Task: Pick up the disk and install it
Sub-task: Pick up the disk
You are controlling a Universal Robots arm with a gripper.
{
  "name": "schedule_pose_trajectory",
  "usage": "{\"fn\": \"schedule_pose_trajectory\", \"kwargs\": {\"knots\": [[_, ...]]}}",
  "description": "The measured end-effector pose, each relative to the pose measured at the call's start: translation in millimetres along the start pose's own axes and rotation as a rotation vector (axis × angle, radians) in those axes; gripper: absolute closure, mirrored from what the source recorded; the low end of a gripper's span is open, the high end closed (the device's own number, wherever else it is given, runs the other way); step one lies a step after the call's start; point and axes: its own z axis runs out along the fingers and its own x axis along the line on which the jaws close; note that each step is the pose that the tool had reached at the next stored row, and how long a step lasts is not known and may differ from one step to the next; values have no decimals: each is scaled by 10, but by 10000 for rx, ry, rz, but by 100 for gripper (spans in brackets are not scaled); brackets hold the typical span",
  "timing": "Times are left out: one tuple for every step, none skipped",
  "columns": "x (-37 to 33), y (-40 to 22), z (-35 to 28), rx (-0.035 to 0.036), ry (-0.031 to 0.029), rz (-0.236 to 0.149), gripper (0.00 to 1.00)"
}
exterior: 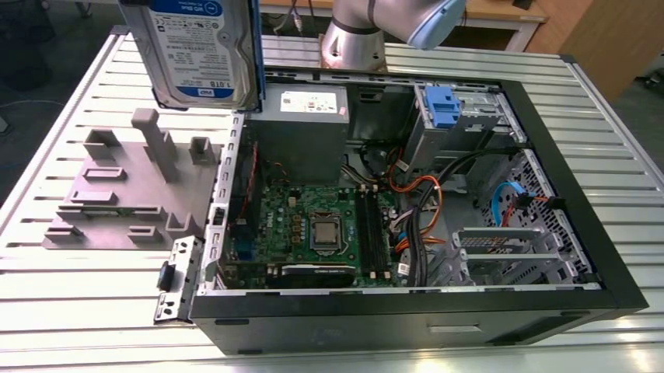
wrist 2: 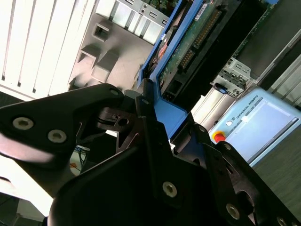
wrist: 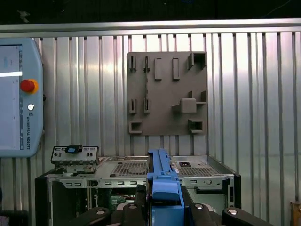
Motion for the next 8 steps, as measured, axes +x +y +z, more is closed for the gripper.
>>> {"fn": "schedule_pose_trajectory", "kwargs": {"knots": [[4, 0, 0, 0, 1, 0, 64], [7, 0, 0, 1, 2, 0, 64], [9, -1, 1, 1, 1, 1, 64], [10, -6, 1, 0, 2, 0, 64], [10, -17, 0, 0, 3, 0, 64], [9, -37, 1, 0, 2, -1, 64], [8, -68, 3, 1, 2, 0, 64], [7, -104, 3, 0, 2, -1, 64]]}}
